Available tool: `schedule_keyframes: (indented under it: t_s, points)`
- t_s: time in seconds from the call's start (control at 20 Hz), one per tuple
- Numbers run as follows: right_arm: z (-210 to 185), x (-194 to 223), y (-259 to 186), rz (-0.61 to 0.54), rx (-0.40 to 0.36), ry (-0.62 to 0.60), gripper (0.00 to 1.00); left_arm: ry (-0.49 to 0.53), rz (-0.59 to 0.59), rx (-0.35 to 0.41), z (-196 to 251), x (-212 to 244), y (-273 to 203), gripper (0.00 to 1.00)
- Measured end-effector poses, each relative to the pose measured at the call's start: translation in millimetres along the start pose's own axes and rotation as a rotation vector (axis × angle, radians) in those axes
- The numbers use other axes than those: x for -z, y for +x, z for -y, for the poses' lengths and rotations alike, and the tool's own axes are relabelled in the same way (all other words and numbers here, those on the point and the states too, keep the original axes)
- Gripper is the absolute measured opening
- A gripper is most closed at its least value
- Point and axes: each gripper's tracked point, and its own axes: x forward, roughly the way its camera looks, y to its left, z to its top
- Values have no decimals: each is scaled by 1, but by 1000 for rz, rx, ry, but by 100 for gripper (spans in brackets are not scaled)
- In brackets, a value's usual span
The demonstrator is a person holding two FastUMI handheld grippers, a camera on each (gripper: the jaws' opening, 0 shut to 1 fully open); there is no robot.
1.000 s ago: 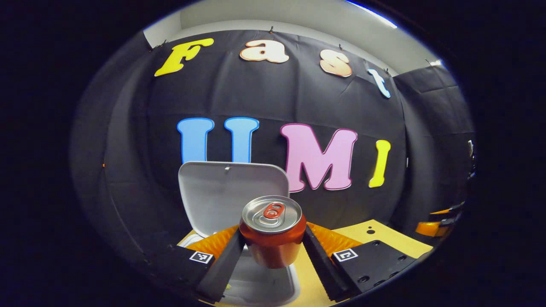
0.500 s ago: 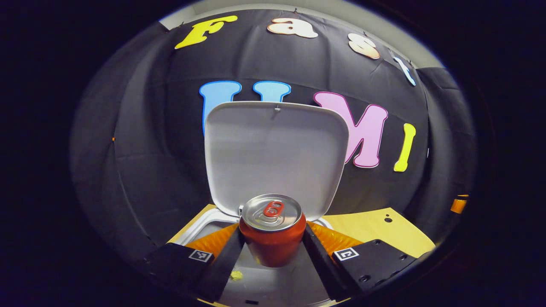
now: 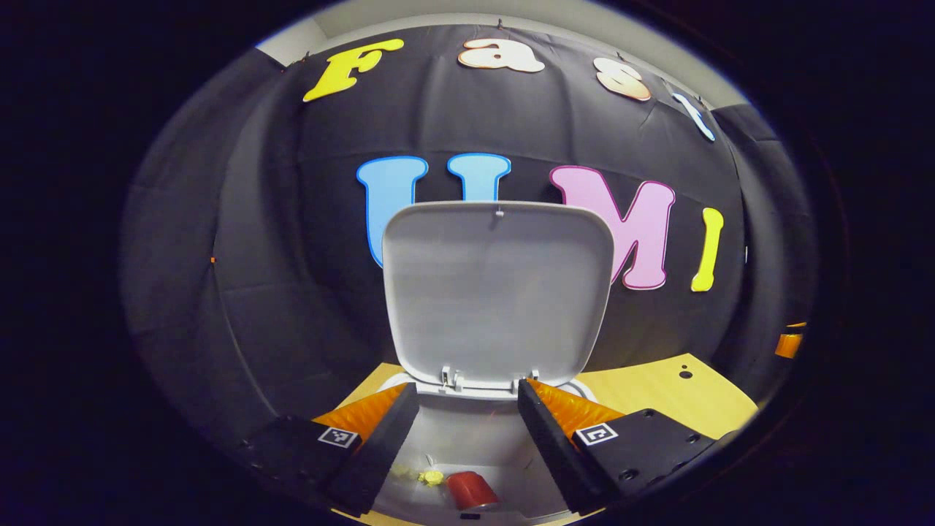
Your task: Press the lid of the desktop garbage bin to open it, pick up the crumpled paper on the desktop and throw it into the bin, then pick up the pop can on the desktop and drop it into the bin, and finally close the garbage bin lid.
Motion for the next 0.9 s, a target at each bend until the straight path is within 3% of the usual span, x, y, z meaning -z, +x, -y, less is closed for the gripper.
schedule_keyframes:
  t_s: [0.4, 0.5, 0.65, 0.8, 0.9]
  points:
    - [-34, -59, 24, 71, -132, -13, 97, -11, 228, 8, -11, -135, -3, 92]
    - [-34, -70, 28, 91, -132, -13, 97, 28, 256, -6, -13, -151, 14, 91]
    - [-27, -88, 33, 117, -119, 18, 97, 89, 274, 40, 10, -164, 42, 91]
    - [-11, -89, 36, 116, -83, 2, 97, 29, 269, 96, 31, -170, 70, 92]
    - [1, -86, 38, 113, -61, -17, 97, 15, 221, 91, 26, -161, 83, 94]
